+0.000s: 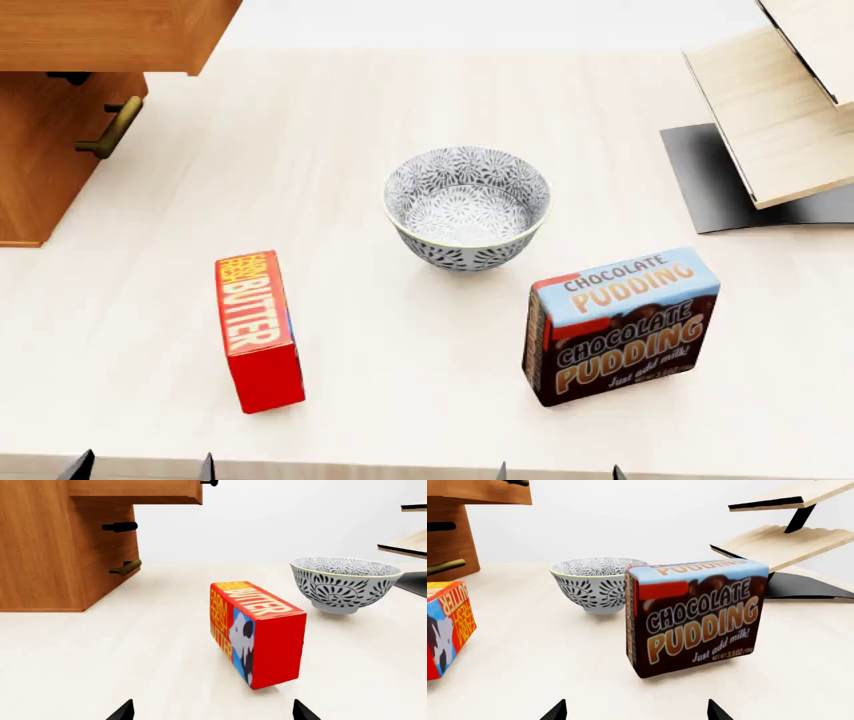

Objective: Close the top drawer of the cabinet.

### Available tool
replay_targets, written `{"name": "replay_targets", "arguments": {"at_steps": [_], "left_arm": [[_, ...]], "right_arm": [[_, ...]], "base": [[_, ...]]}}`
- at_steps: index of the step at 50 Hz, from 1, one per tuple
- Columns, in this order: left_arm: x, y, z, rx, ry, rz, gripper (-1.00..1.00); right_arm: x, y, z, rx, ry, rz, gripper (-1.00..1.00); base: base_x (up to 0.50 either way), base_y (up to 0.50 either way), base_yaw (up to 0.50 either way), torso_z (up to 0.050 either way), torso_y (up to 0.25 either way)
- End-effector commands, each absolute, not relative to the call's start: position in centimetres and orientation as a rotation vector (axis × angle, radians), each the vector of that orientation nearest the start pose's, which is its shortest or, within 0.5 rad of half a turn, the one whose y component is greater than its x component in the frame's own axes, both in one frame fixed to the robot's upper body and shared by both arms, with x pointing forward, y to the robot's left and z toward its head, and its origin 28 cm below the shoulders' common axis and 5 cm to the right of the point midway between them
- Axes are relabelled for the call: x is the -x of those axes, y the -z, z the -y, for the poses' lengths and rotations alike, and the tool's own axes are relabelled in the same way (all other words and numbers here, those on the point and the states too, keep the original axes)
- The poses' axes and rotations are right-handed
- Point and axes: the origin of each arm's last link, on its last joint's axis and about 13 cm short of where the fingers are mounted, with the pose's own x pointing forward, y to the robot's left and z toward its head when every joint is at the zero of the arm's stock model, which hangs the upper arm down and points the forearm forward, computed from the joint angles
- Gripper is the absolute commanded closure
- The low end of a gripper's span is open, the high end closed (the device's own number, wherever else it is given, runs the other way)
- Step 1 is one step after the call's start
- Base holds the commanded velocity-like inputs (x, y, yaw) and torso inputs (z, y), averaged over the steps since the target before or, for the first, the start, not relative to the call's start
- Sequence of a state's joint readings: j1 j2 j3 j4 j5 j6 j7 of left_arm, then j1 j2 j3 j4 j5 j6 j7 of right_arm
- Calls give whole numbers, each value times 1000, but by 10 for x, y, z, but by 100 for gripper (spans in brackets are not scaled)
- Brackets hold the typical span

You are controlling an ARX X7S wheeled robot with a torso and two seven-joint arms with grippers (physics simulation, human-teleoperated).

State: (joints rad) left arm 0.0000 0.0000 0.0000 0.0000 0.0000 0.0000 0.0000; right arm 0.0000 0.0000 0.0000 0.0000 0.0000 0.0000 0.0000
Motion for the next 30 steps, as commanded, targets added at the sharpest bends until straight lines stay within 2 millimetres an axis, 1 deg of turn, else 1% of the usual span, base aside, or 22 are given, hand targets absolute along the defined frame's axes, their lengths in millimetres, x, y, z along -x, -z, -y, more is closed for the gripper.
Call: {"name": "replay_targets", "arguments": {"at_steps": [1,2,3,6,7,9,11,12,14,16,17,19,21,30], "left_arm": [[-210,-13,-206,0,0,0,-100],[-213,-9,-204,8,30,-25,-100],[-215,-6,-204,13,29,-49,-100],[-217,-3,-203,20,34,-80,-100],[-218,-2,-203,22,34,-87,-100],[-218,-2,-203,30,38,-93,-100],[-220,-6,-203,53,38,-99,-100],[-221,-7,-203,50,36,-99,-100],[-220,-6,-202,47,36,-94,-100],[-222,-3,-201,36,35,-119,-100],[-222,-3,-202,37,36,-127,-100],[-222,-3,-203,40,30,-125,-100],[-221,-3,-202,38,36,-134,-100],[-222,-7,-204,44,26,-138,-100]], "right_arm": [[-210,-14,96,0,0,0,-100],[-212,-9,97,-31,-9,-11,-100],[-212,-8,97,-19,4,-5,-100],[-210,-7,98,21,23,2,-100],[-210,-7,98,5,25,1,-100],[-210,-11,99,-15,35,24,-100],[-213,-19,96,-31,64,-38,-100],[-214,-20,95,-23,61,-39,-100],[-214,-16,91,6,48,-72,-100],[-217,-15,92,-6,59,-96,-100],[-218,-16,93,-12,93,-70,-100],[-218,-14,92,-2,93,-72,-100],[-218,-17,91,5,92,-76,-100],[-219,-17,91,6,102,-78,-100]], "base": [[0,0,0,0,0],[0,0,0,0,0],[0,0,0,0,0],[0,0,0,0,0],[0,0,0,0,0],[0,0,0,0,0],[0,0,0,0,0],[0,0,0,0,0],[0,0,0,0,0],[0,0,0,0,0],[0,0,0,0,0],[0,0,0,0,0],[0,0,0,0,0],[0,0,0,49,0]]}}
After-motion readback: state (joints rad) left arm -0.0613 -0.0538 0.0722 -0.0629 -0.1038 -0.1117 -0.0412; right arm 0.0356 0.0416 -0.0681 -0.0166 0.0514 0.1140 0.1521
